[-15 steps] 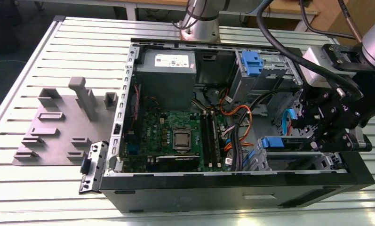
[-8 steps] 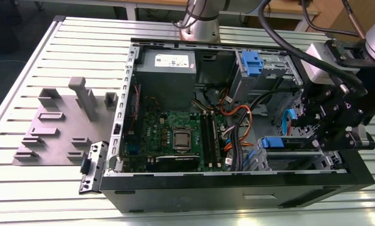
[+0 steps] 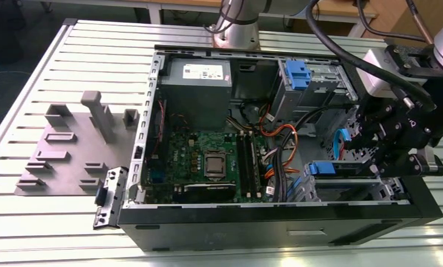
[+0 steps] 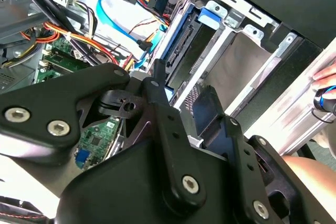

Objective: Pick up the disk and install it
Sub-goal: 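Insert the first disk wire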

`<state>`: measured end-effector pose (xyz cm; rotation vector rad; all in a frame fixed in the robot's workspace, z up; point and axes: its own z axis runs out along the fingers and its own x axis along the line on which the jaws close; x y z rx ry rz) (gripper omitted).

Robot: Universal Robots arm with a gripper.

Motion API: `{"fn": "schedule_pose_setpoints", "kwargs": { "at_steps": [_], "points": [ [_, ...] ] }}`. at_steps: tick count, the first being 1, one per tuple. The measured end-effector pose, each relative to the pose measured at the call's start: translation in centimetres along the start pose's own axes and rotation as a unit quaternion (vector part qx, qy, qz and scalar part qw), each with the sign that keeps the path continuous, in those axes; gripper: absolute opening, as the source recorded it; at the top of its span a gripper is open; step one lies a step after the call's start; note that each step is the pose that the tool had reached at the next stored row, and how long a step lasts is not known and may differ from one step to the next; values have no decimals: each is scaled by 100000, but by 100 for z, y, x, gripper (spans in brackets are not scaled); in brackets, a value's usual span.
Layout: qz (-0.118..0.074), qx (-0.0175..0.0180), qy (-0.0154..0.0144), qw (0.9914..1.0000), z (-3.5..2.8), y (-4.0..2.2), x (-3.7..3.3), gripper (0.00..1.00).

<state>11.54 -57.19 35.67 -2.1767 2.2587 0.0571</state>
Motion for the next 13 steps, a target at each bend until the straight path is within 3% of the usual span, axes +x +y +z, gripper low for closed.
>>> {"fn": "schedule_pose_setpoints", "kwargs": {
  "at_steps": [4, 13],
  "points": [
    [-6, -3, -133, 100000, 3, 0, -26, 48],
    [-2, -5, -141, 100000, 18, 5, -156, 48]
  ]
}}
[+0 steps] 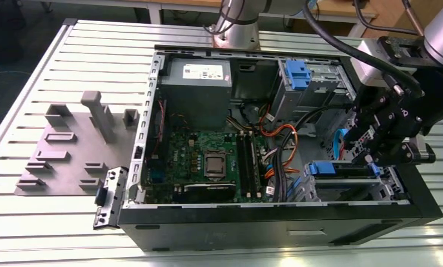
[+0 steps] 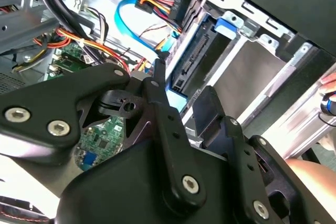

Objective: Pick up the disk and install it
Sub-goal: 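Insert the first disk wire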

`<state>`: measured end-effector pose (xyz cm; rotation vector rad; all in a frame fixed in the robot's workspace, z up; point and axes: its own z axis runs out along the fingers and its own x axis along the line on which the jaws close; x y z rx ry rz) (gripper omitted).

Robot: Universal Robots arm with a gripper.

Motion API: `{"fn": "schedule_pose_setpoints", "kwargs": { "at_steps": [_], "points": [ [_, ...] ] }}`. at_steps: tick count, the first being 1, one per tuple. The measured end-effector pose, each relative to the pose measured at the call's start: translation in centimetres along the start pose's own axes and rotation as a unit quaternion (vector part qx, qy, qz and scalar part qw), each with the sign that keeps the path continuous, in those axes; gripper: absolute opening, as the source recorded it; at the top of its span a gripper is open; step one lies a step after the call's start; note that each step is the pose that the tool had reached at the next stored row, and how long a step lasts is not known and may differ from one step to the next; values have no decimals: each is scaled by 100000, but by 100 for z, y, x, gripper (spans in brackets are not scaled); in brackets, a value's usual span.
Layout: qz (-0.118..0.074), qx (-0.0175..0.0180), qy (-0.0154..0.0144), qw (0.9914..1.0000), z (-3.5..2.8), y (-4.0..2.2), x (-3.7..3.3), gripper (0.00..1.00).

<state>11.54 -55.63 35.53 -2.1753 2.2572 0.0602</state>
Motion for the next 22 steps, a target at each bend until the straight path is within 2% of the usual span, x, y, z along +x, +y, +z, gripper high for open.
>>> {"fn": "schedule_pose_setpoints", "kwargs": {
  "at_steps": [4, 10, 22],
  "points": [
    [4, -2, -5, 100000, 40, -2, -29, 48],
    [1, 0, 0, 100000, 141, -12, -40, 48],
    [0, -1, 2, 100000, 153, -15, -40, 47]
  ]
}}
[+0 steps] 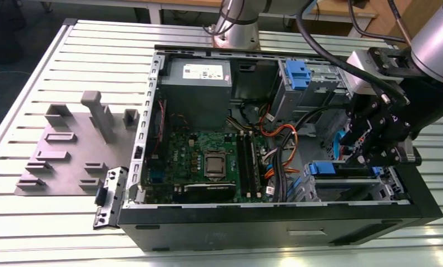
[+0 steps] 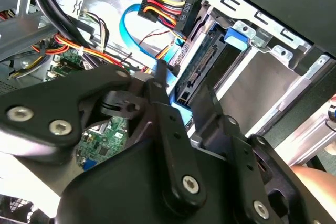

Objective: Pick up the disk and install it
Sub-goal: 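Insert the first disk wire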

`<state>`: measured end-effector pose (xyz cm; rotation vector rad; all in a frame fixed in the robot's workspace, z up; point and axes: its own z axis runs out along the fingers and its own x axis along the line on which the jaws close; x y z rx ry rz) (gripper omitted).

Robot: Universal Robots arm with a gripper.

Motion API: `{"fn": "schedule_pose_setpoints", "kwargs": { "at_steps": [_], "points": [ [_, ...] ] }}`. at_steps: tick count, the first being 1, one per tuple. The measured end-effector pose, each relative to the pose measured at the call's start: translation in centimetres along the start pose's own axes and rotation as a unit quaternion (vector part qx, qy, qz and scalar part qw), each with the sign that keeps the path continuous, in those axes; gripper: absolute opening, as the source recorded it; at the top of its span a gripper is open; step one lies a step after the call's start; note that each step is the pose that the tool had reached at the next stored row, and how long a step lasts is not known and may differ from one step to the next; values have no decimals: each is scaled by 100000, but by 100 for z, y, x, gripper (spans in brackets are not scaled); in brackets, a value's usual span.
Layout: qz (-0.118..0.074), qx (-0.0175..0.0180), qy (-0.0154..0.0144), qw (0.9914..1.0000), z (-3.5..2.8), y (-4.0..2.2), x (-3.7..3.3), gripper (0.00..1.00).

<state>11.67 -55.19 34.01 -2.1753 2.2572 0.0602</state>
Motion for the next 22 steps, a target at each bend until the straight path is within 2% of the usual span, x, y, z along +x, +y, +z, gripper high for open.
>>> {"fn": "schedule_pose_setpoints", "kwargs": {
  "at_steps": [1, 4, 5, 8, 16, 22],
  "points": [
    [1, 1, 0, 100000, 0, 0, 0, 47],
    [-1, 2, 5, 100000, 1, -1, 0, 29],
    [1, 2, 5, 100000, 1, -1, 0, 29],
    [0, 2, 2, 100000, 2, -1, 0, 17],
    [-3, 0, -14, 100000, 6, -2, 9, 16],
    [0, 0, -4, 100000, 2, -5, 89, 16]
  ]
}}
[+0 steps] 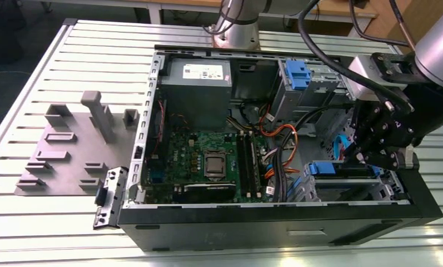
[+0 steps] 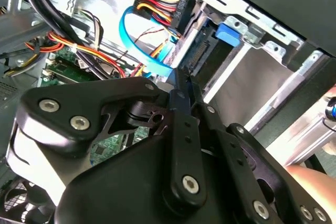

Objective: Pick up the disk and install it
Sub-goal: 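Insert the first disk wire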

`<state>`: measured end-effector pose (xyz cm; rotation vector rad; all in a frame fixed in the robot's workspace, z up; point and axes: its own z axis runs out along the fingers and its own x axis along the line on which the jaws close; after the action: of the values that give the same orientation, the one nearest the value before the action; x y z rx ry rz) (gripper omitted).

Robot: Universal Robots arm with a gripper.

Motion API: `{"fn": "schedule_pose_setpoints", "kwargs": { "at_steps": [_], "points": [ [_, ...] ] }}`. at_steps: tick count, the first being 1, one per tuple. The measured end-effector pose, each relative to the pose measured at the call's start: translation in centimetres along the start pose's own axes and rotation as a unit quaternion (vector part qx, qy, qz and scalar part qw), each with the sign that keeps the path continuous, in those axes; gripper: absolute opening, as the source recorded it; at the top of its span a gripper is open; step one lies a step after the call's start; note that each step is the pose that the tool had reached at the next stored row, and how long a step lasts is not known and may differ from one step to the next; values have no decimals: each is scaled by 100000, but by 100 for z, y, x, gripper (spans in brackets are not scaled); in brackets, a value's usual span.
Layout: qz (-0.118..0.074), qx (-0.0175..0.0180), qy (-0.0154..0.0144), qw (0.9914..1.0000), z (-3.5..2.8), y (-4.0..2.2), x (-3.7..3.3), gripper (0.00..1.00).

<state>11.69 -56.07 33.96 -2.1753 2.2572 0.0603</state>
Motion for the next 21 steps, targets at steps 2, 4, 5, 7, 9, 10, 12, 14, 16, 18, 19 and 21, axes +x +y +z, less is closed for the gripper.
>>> {"fn": "schedule_pose_setpoints", "kwargs": {
  "at_steps": [2, 4, 5, 7, 9, 10, 12, 14, 16, 18, 19, 21],
  "points": [
    [-2, 1, -1, 100000, 0, -1, 27, 16],
    [-2, 2, 7, 100000, -1, -2, 38, 16],
    [-2, 0, 6, 100000, 0, -2, 41, 16],
    [1, 1, -3, 100000, 9, -2, 42, 16],
    [0, 2, 13, 100000, 11, -2, 43, 16],
    [0, 1, 14, 100000, 11, -2, 43, 16],
    [-1, 2, 6, 100000, 12, -2, 43, 16],
    [-7, -8, -340, 99999, 14, -2, 44, 16],
    [-10, -16, -446, 99999, 12, -2, 44, 16],
    [-11, -16, -459, 99999, 12, -2, 50, 16],
    [-13, -17, -457, 99999, 12, -3, 56, 16],
    [-14, -16, -466, 99999, 11, -2, 63, 16]
  ]
}}
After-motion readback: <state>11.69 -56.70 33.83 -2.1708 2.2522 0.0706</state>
